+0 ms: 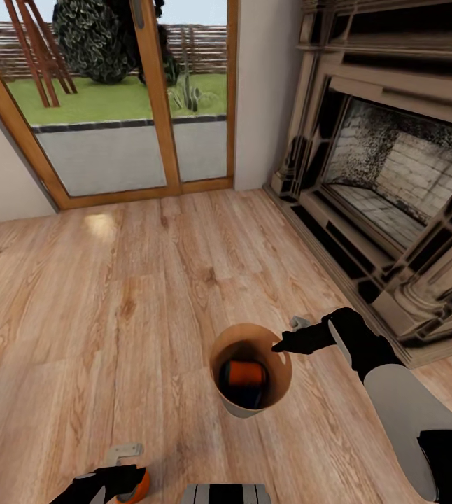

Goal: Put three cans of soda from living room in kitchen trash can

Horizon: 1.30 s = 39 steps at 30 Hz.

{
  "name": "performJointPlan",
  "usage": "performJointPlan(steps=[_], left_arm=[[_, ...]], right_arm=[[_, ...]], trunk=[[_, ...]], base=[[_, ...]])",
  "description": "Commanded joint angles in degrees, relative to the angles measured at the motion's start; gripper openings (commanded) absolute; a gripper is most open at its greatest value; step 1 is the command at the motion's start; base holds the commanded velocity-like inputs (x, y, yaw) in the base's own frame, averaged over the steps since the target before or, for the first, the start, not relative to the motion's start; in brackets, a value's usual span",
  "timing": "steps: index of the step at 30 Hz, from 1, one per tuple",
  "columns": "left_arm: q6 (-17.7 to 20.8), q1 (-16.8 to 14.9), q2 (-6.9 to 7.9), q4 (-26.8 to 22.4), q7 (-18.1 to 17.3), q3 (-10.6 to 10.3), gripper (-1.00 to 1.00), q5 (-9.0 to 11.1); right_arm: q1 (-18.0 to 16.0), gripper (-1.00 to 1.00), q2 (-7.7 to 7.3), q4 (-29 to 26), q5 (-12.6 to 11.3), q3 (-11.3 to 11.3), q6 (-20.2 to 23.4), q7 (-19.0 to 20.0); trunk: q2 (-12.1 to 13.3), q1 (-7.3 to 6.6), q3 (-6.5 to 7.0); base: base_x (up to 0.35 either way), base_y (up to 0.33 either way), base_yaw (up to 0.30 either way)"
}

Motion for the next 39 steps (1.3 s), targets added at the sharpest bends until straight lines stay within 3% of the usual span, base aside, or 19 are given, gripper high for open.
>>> performJointPlan(steps=[1,4,16,39], left_arm=[[0.01,-0.02,0.0,0.0,-0.02,0.0,1.0,0.01],[0.0,-0.01,0.0,0.0,0.02,0.01,1.0,0.04],[0.0,0.0,0.0,0.0,0.16,-0.03,1.0,-0.03],[0.0,-0.01,0.0,0.0,0.07,0.01,1.0,0.04]], right_arm=[[-0.01,-1.0,0.02,-0.02,-1.85,-0.06,0.9,0.23],[-0.01,-1.0,0.08,-0.02,-1.79,-0.04,0.9,0.12],[-0.01,-1.0,0.2,-0.02,-1.76,0.01,0.9,-0.05],[-0.01,-1.0,0.24,-0.02,-1.67,0.11,0.9,-0.21]], trunk=[[0.0,0.0,0.01],[0.0,0.0,0.01],[-4.81,2.63,-2.15],[-4.81,2.63,-2.15]], base=[[0.014,-0.01,0.0],[0.006,-0.004,0.0],[0.0,0.0,0.0],[-0.063,0.0,0.0]])
